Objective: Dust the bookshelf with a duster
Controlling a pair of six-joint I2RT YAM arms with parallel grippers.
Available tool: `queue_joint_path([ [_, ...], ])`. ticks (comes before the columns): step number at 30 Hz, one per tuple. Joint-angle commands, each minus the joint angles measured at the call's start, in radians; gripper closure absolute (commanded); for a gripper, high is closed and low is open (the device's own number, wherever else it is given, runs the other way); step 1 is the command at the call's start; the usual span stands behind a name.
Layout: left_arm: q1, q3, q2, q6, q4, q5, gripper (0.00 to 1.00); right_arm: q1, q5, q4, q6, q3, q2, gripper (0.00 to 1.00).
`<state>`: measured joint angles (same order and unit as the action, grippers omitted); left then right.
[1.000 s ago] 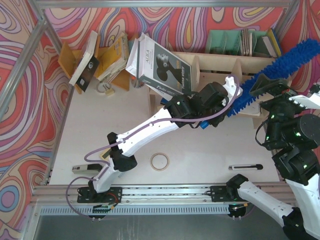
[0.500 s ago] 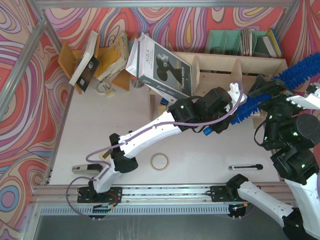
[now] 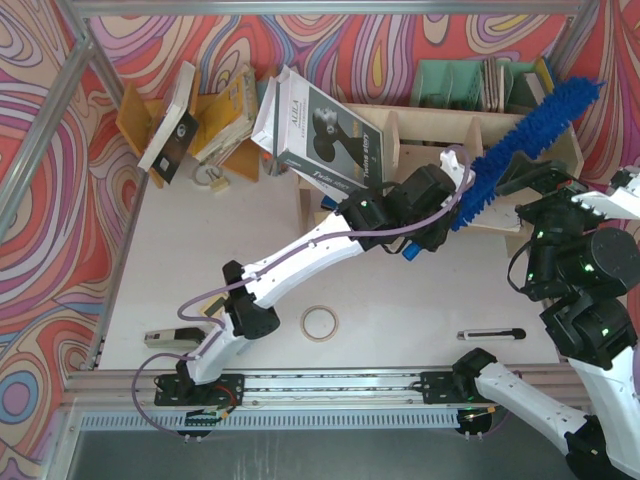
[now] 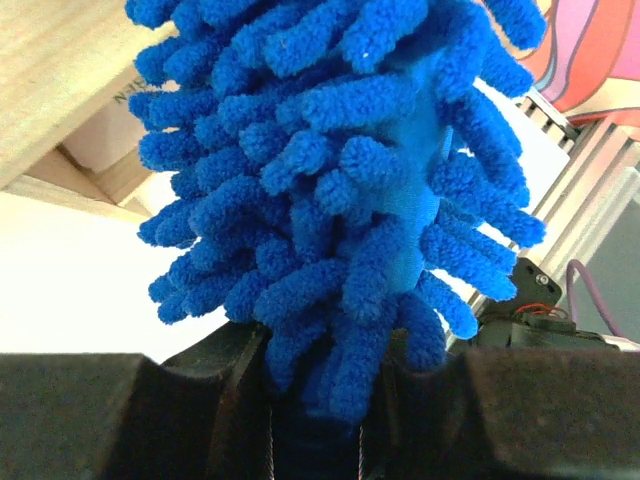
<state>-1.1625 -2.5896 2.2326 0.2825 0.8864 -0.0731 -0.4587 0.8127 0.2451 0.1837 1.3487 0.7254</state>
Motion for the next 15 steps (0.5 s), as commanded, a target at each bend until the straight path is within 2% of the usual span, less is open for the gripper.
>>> queue_joint_path([
  [1, -0.009, -0.025, 0.035, 0.031, -0.026, 0.044, 1.0, -0.001, 0.022, -0.005, 0.0, -0.014, -0.01, 0.01],
  [15, -0.071, -0.026, 0.057, 0.002, -0.01, 0.094, 1.0, -0.001, 0.03, -0.008, 0.0, -0.032, -0.011, 0.01],
])
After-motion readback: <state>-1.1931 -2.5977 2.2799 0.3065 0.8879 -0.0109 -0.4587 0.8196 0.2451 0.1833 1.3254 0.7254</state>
